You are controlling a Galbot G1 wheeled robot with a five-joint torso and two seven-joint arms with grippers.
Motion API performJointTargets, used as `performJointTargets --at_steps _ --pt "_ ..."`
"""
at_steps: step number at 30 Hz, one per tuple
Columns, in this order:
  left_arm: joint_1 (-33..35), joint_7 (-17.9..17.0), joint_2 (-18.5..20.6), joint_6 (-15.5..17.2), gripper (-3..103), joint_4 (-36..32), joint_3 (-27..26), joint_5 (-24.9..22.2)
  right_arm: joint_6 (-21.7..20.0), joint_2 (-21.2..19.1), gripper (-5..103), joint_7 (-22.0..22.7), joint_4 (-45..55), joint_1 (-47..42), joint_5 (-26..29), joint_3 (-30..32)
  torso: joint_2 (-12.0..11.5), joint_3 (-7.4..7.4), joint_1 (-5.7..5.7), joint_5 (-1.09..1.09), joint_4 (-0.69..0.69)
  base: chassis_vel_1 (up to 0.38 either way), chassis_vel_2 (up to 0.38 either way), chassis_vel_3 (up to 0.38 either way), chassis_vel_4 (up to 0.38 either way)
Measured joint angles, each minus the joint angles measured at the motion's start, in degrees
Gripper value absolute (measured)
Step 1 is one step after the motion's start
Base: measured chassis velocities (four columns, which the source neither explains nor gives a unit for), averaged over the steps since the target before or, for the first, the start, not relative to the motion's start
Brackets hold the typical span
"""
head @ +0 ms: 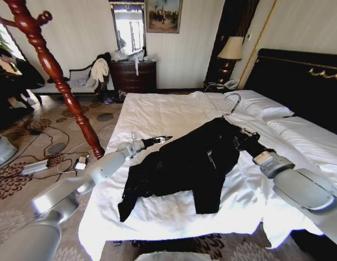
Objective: Pick up the clothes from the bed and hang them on the clothes hanger.
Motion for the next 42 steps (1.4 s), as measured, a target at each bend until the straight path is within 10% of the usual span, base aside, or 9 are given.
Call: performJointTargets --at_steps 16,42 --pt "4.25 0.39 3.89 0.07 96 -7.25 0.66 -0.02 -0.83 -1.79 20 0.48 0.24 0.12 0.65 0.19 0.00 0.00 -0.01 -0.01 -0.01 0.000 0.000 0.000 0.000" --pt "5.68 -0.34 6.09 -0.02 4 -13.22 2.92 1.40 -0.89 -1.92 20 0.78 0.34 1.86 1.41 -0.30 0.01 0.00 -0.01 0.00 -0.01 0.000 0.000 0.000 0.000"
